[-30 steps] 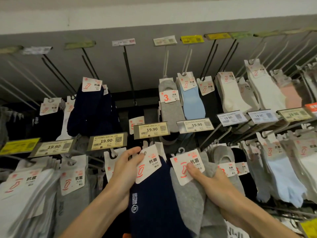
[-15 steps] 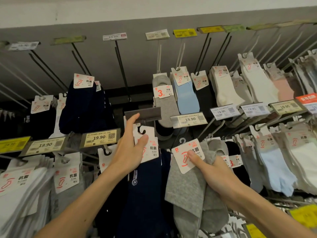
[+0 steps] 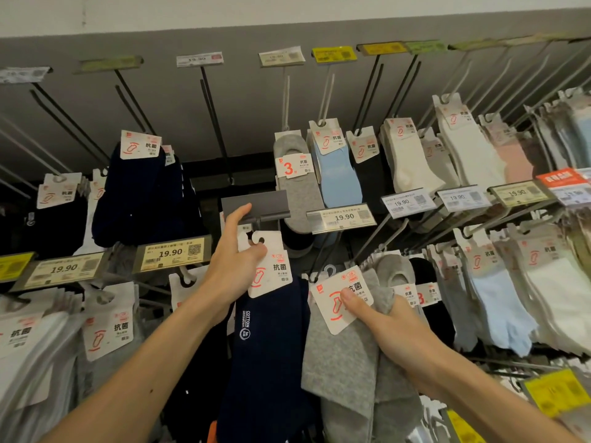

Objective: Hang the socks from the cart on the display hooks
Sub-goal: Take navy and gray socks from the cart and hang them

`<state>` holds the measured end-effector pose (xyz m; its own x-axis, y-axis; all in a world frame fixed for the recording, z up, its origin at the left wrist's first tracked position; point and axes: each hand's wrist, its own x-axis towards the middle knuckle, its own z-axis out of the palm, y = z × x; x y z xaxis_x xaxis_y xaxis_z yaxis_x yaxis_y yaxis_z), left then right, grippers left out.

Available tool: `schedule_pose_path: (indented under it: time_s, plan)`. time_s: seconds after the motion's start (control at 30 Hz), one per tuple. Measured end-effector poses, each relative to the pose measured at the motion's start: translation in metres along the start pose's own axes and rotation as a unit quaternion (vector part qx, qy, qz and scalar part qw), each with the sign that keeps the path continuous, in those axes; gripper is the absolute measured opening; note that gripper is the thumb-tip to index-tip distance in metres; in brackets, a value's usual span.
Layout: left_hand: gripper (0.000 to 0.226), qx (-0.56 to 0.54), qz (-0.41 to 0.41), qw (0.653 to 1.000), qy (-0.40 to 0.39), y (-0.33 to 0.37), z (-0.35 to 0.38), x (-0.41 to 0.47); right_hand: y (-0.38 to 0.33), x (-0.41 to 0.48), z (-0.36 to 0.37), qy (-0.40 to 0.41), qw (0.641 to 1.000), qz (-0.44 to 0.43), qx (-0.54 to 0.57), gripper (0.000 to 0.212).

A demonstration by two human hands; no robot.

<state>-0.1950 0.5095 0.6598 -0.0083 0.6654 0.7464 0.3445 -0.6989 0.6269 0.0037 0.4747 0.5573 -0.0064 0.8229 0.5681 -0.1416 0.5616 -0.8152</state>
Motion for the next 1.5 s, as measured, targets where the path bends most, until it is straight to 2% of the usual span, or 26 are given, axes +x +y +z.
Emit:
schedule_pose_path:
  time_s: [0.27, 0.47, 0.57, 0.73, 0.83, 1.0, 1.13, 1.23, 1.4, 1.5]
  plan:
    - [0.074, 0.061, 0.007, 0.998, -0.015, 0.008, -0.006, -0.002, 0.008, -0.005, 0.009, -0.045, 0.999, 0.019, -0.014, 0.025]
    - [0.052, 0.05, 0.037, 0.996, 0.062, 0.003, -0.002, 0.0, 0.013, -0.012, 0.011, -0.09, 0.995, 0.039, -0.027, 0.027]
    - [0.045, 0.054, 0.038, 0.995, 0.076, 0.002, 0.002, 0.005, 0.016, -0.014, 0.011, -0.098, 0.993, 0.052, -0.036, 0.027]
    - [0.038, 0.099, 0.063, 0.989, 0.088, 0.001, 0.004, 0.002, 0.021, -0.018, 0.008, -0.122, 0.989, 0.061, -0.058, 0.024]
    - [0.037, 0.158, 0.081, 0.979, 0.103, 0.003, 0.009, -0.001, 0.024, -0.02, 0.008, -0.111, 0.991, 0.062, -0.048, 0.023]
    - [0.049, 0.23, 0.093, 0.965, 0.089, -0.001, 0.009, -0.003, 0.029, -0.025, 0.006, -0.086, 0.994, 0.067, -0.025, 0.023]
    - [0.055, 0.21, 0.113, 0.968, 0.08, -0.011, 0.01, 0.002, 0.03, -0.027, 0.003, -0.077, 0.994, 0.073, -0.02, 0.022]
    - [0.07, 0.211, 0.13, 0.968, 0.044, -0.03, 0.009, -0.001, 0.028, -0.029, -0.001, -0.078, 0.994, 0.075, -0.02, 0.022]
    - [0.082, 0.238, 0.139, 0.959, 0.062, -0.044, 0.014, -0.035, 0.033, -0.03, -0.005, -0.07, 0.994, 0.088, -0.011, 0.022]
    - [0.093, 0.296, 0.097, 0.95, -0.004, -0.062, 0.013, -0.073, 0.035, -0.028, -0.008, -0.063, 0.993, 0.096, -0.007, 0.024]
